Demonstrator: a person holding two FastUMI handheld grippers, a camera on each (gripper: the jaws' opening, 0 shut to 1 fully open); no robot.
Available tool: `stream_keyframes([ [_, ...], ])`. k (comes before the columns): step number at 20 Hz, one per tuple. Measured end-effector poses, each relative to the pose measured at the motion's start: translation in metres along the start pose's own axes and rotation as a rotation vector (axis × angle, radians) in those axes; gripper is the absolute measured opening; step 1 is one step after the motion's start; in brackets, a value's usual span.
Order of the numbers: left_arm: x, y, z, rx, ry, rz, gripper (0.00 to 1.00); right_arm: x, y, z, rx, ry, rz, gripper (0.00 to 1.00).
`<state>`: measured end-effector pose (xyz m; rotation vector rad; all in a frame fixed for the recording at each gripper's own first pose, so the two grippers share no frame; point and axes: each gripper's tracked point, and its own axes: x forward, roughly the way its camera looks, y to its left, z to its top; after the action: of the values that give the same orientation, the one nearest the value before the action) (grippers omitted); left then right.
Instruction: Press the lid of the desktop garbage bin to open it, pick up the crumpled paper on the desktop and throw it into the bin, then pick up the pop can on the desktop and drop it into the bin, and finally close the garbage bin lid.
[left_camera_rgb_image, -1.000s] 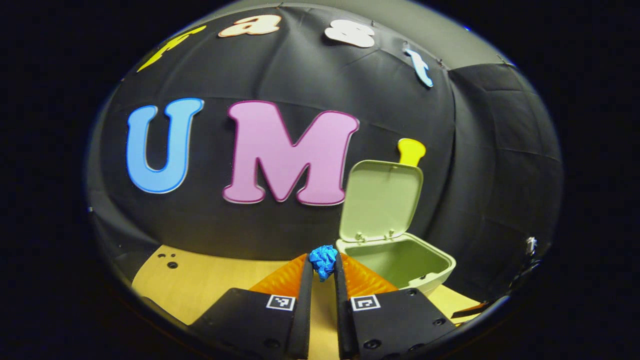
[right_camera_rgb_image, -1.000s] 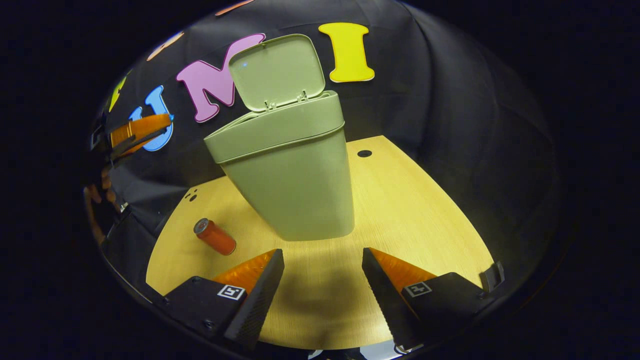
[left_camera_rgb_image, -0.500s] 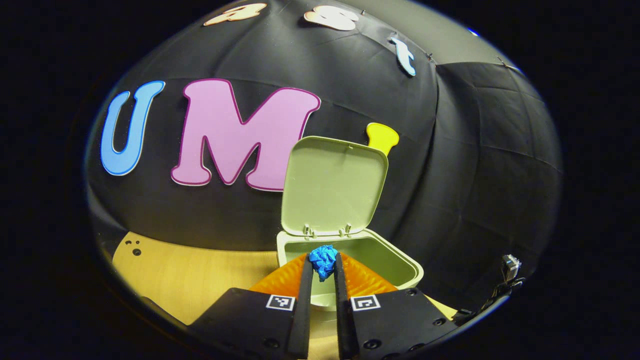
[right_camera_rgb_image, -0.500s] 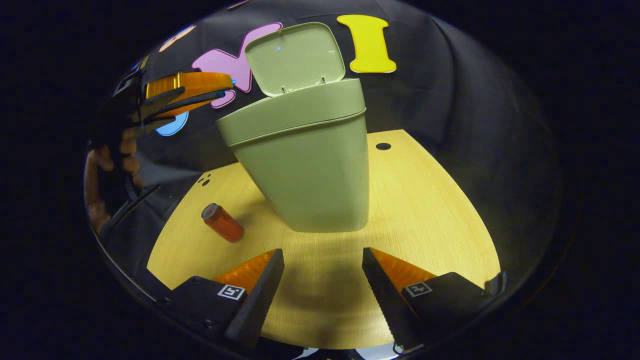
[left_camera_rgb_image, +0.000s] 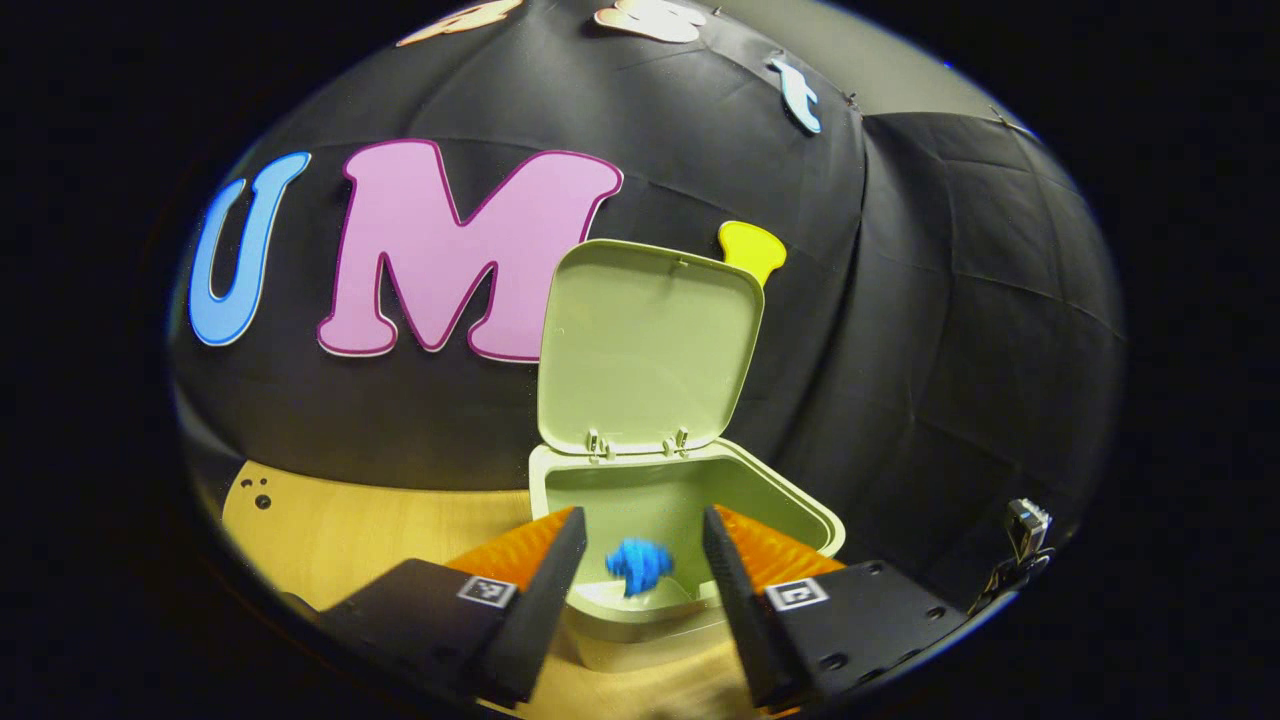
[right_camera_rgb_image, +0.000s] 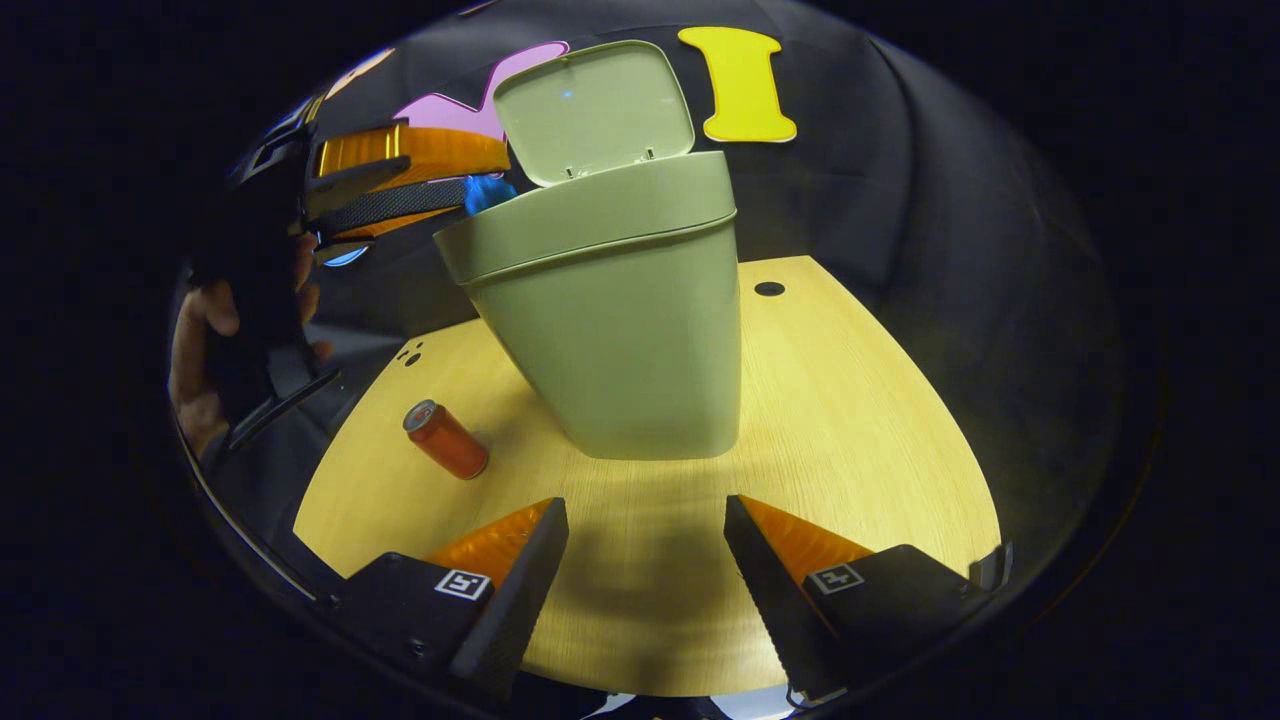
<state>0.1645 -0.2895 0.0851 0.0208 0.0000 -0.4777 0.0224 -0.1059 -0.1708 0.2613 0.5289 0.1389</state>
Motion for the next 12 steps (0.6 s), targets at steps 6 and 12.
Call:
stream_keyframes([
  [6, -0.023, 0.022, 0.007, 0.032, -0.053, 0.068, 0.96, 0.002, 0.010, -0.004, -0.030, 0.018, 0.027, 0.99],
  [12, -0.072, 0.090, -0.025, 0.027, -0.014, 0.250, 0.96, 0.007, 0.023, -0.011, -0.062, 0.045, 0.055, 0.99],
])
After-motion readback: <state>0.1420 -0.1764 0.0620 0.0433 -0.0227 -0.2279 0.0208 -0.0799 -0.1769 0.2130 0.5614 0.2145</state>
